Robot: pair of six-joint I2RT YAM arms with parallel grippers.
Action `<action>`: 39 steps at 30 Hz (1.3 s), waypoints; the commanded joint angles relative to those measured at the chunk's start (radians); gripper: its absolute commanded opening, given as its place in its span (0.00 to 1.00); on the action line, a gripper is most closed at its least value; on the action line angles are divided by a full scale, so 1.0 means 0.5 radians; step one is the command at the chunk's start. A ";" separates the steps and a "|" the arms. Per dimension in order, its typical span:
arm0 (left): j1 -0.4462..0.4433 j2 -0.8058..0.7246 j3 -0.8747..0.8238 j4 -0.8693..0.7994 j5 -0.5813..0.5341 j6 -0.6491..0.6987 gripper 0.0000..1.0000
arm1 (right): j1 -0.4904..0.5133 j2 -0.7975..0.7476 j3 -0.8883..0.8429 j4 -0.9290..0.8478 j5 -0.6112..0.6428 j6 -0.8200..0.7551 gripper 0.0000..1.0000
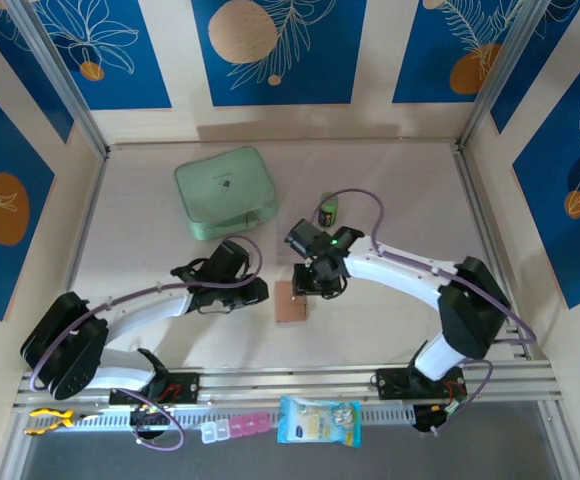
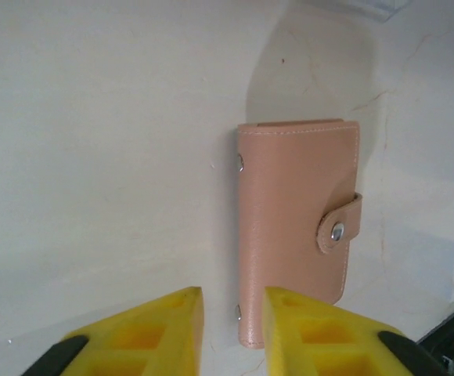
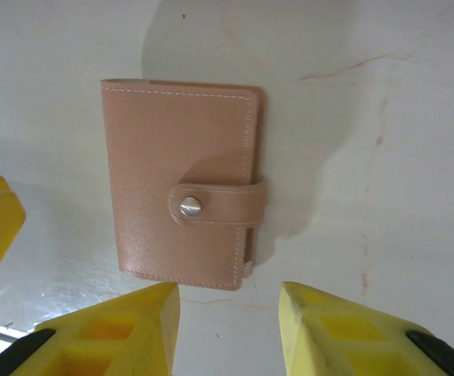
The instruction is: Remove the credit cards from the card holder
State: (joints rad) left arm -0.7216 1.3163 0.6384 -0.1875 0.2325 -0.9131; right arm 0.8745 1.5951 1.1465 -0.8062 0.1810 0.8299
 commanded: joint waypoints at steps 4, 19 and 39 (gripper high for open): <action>0.157 -0.120 -0.175 0.327 0.269 -0.030 0.10 | 0.122 0.259 0.224 -0.147 0.120 0.128 0.37; 0.247 -0.088 -0.281 0.507 0.447 -0.067 0.05 | 0.159 0.559 0.453 -0.299 0.139 0.144 0.36; 0.233 0.046 -0.334 0.677 0.546 -0.143 0.04 | 0.095 0.700 0.373 -0.175 0.033 0.112 0.36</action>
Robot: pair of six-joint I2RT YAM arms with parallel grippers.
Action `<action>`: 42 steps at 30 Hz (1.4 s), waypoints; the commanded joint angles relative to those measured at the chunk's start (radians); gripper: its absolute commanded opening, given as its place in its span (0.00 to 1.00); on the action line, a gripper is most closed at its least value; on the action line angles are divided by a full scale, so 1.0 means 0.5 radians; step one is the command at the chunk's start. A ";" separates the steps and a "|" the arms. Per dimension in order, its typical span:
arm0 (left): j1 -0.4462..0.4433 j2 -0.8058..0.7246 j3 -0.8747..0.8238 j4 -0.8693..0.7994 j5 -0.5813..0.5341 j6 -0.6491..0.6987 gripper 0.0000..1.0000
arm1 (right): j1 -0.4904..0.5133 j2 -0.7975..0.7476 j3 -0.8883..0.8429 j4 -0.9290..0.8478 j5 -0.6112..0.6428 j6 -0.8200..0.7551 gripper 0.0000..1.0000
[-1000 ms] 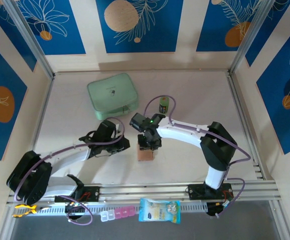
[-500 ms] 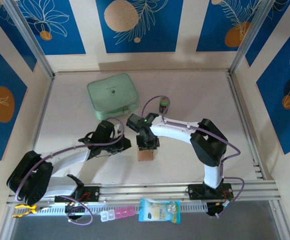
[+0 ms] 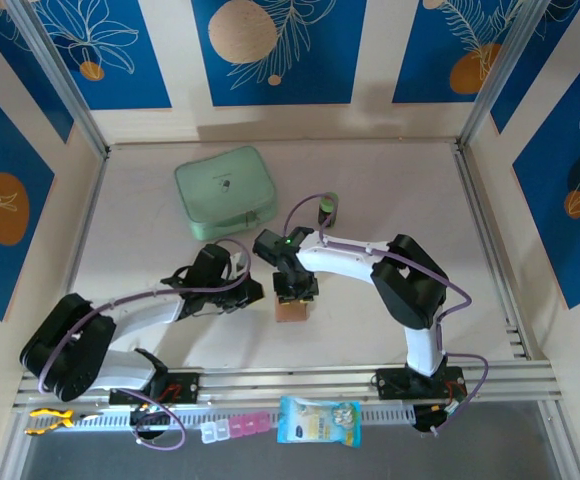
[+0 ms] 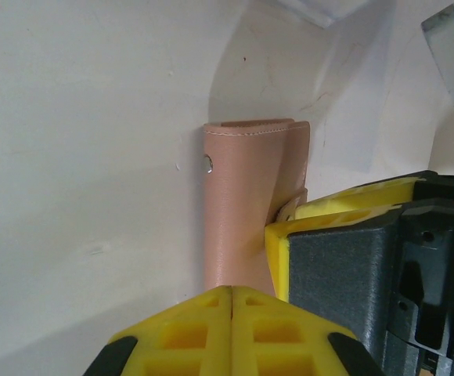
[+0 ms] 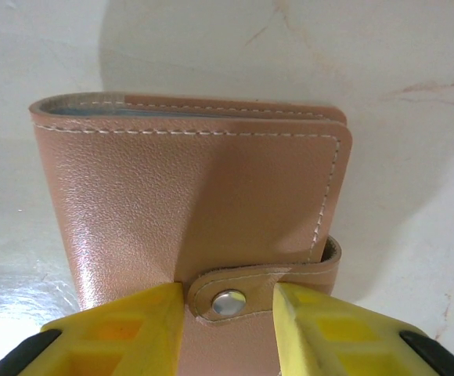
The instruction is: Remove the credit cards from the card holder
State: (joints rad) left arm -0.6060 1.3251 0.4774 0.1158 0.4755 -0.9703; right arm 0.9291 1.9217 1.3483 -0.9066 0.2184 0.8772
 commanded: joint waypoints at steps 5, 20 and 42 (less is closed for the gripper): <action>-0.049 0.126 0.027 0.116 0.070 -0.041 0.04 | -0.033 0.044 -0.079 0.077 -0.092 0.010 0.30; -0.225 0.353 0.175 0.210 0.054 -0.119 0.04 | -0.084 -0.096 -0.255 0.245 -0.191 -0.003 0.17; -0.261 0.293 0.298 -0.067 -0.084 -0.072 0.12 | -0.233 -0.483 -0.458 0.196 -0.067 -0.055 0.22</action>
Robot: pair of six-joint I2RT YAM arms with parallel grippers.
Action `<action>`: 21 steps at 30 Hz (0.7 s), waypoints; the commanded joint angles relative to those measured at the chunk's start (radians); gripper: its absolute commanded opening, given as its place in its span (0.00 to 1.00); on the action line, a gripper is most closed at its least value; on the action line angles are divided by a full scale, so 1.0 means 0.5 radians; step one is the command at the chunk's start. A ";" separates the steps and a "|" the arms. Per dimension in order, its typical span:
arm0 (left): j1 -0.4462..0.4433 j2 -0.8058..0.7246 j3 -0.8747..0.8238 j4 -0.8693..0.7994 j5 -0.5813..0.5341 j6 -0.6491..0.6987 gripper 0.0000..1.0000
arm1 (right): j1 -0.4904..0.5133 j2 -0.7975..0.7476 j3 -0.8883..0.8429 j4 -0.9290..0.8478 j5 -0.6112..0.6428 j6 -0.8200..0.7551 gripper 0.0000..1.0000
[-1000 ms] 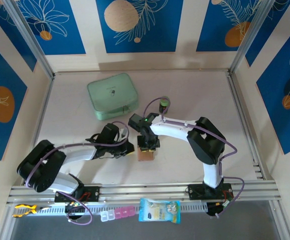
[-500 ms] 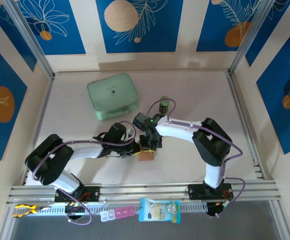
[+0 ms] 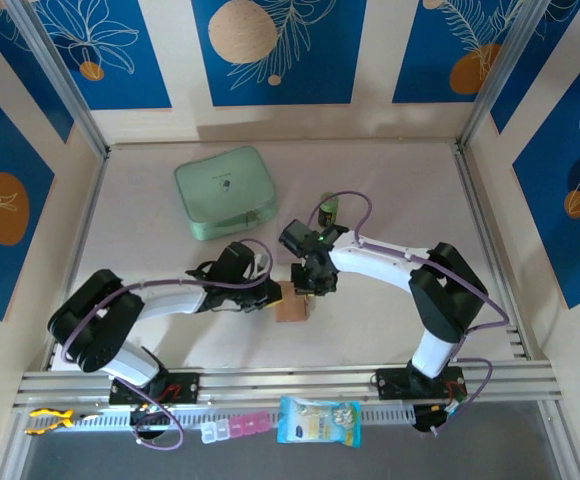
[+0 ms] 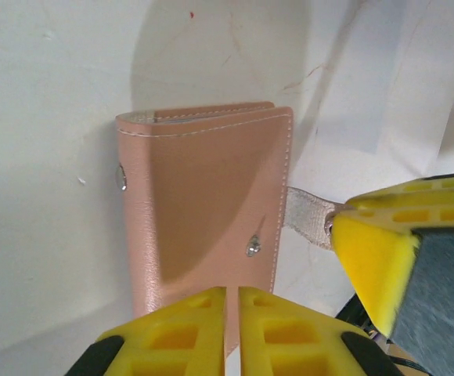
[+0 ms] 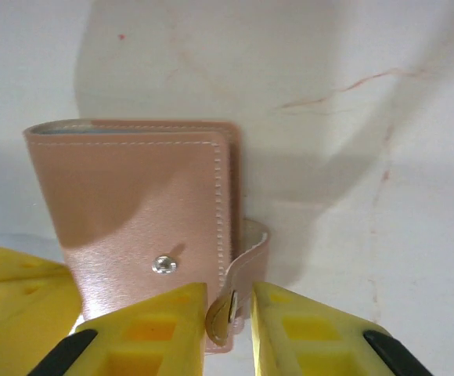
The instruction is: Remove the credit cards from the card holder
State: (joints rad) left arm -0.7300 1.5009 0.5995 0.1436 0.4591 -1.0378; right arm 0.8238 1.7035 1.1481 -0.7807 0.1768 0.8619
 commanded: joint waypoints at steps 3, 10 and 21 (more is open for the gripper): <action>-0.013 -0.077 0.059 -0.148 -0.064 0.069 0.13 | -0.039 -0.049 -0.094 -0.015 -0.014 -0.033 0.22; -0.014 -0.081 0.054 -0.134 -0.079 0.047 0.13 | -0.046 0.016 -0.133 0.068 -0.054 -0.047 0.22; -0.014 -0.120 0.019 -0.128 -0.121 0.029 0.15 | -0.058 0.093 -0.202 0.186 -0.108 -0.052 0.19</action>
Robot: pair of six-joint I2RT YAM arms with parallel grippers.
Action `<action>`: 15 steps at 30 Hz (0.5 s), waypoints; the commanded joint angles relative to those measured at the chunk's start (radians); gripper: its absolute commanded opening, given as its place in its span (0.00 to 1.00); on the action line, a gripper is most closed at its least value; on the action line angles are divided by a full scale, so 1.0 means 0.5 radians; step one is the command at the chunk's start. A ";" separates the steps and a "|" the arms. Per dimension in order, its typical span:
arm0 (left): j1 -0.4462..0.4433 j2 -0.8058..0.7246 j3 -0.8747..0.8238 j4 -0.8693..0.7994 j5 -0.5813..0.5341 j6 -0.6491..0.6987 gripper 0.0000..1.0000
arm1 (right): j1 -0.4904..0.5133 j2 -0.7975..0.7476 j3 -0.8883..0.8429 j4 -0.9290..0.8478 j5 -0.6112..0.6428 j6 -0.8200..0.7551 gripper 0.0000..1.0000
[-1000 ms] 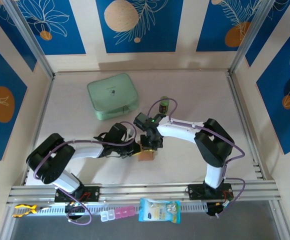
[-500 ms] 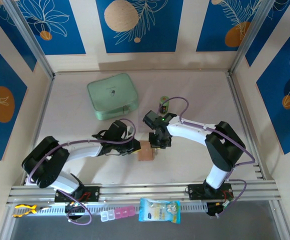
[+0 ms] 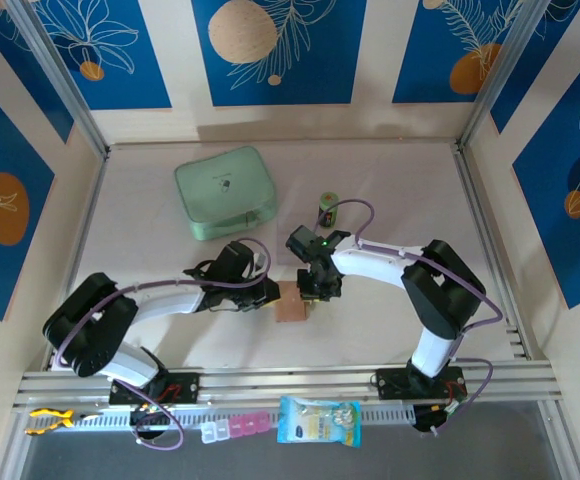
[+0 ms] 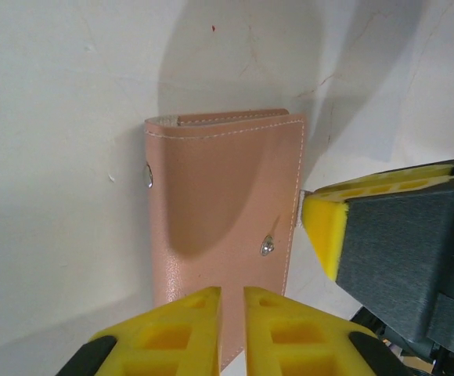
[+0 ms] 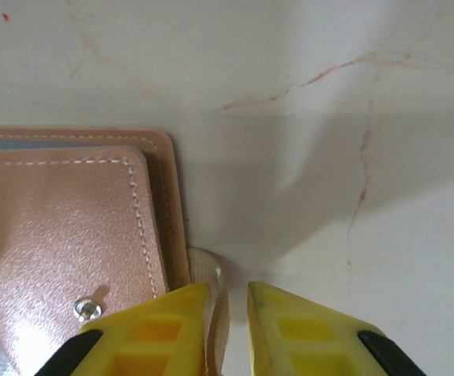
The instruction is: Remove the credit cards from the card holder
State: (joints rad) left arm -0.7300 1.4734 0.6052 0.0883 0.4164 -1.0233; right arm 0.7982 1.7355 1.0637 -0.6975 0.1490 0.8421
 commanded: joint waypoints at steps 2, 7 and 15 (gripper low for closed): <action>-0.012 -0.075 0.008 -0.015 -0.041 -0.002 0.15 | -0.007 0.026 -0.047 0.037 -0.059 -0.007 0.18; -0.011 -0.113 -0.001 -0.032 -0.075 0.003 0.15 | -0.008 0.011 -0.061 0.045 -0.059 -0.006 0.14; -0.002 -0.201 -0.037 -0.045 -0.142 0.006 0.16 | -0.007 -0.084 -0.016 -0.038 -0.017 -0.028 0.09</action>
State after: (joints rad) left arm -0.7296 1.4071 0.6029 0.0879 0.3733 -1.0233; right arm 0.7982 1.7359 1.0466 -0.6724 0.1387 0.8387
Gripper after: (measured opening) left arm 0.158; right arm 0.093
